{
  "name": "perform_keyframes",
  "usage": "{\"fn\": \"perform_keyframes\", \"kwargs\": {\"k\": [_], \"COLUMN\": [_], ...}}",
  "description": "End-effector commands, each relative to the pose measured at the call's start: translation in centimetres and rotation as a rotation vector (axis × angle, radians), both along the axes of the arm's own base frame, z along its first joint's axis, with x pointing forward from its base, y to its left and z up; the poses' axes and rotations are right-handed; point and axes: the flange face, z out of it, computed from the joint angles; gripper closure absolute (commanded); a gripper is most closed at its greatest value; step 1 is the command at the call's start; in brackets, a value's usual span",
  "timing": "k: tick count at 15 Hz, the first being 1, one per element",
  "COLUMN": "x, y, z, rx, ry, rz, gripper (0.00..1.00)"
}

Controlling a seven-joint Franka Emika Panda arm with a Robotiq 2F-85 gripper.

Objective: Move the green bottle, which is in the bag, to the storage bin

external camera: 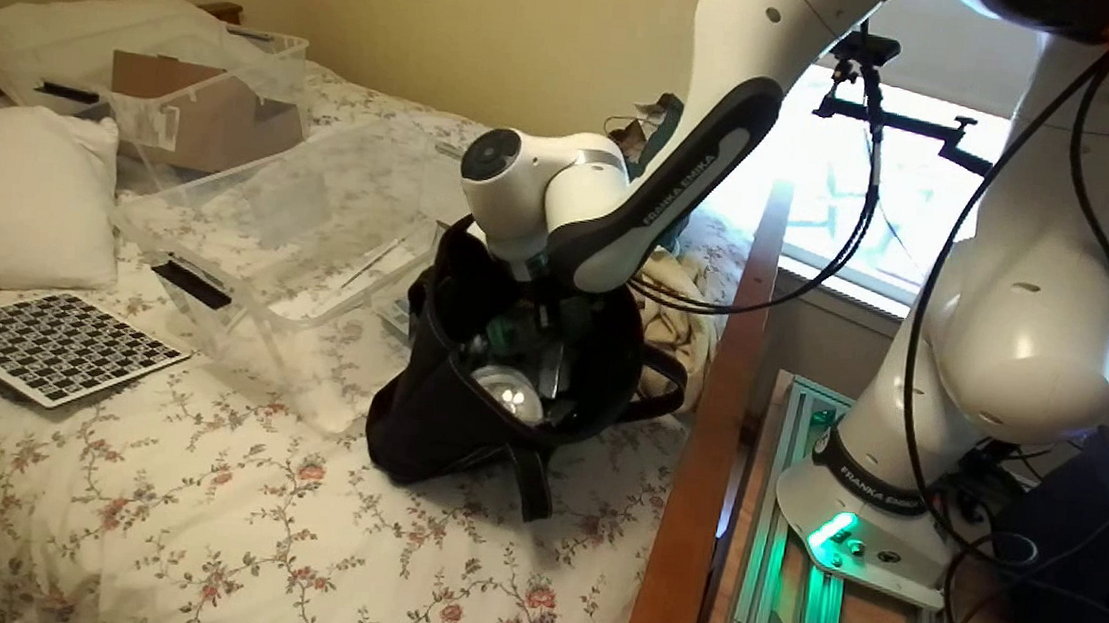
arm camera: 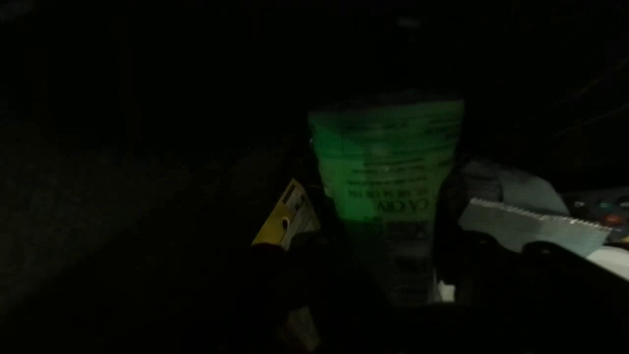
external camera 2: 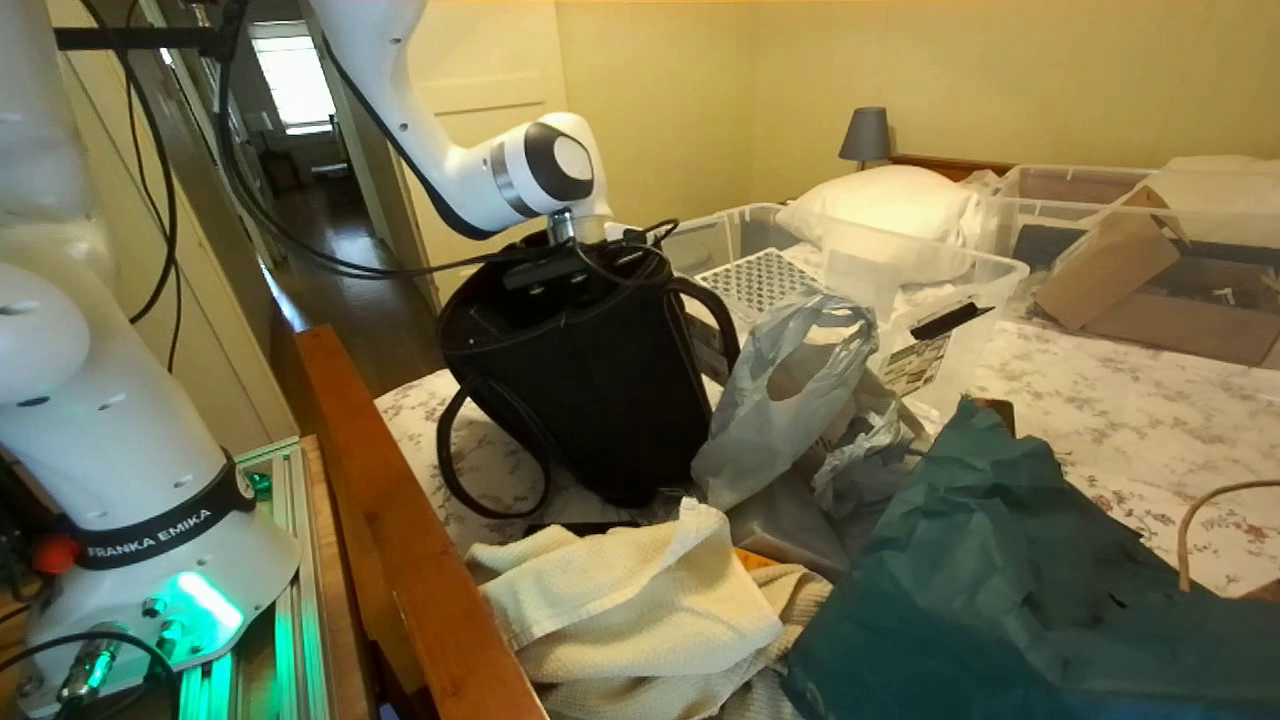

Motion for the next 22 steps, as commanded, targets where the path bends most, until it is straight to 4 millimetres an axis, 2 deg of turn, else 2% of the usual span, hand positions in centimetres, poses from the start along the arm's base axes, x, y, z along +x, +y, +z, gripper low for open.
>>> {"fn": "perform_keyframes", "kwargs": {"k": [1, 7, 14, 18, 22], "x": [-2.6, -6.7, -10.1, -11.0, -10.8], "y": [-0.7, -1.5, -2.3, -2.4, -2.6], "z": [2.6, 6.3, 11.8, 15.2, 18.4], "rx": [0.087, 0.120, 0.147, 0.167, 0.163], "ry": [-0.047, -0.148, -0.317, -0.427, -0.520], "rz": [-0.088, -0.196, -0.310, -0.354, -0.379], "gripper": [0.79, 0.79, 0.79, 0.79, 0.79]}}
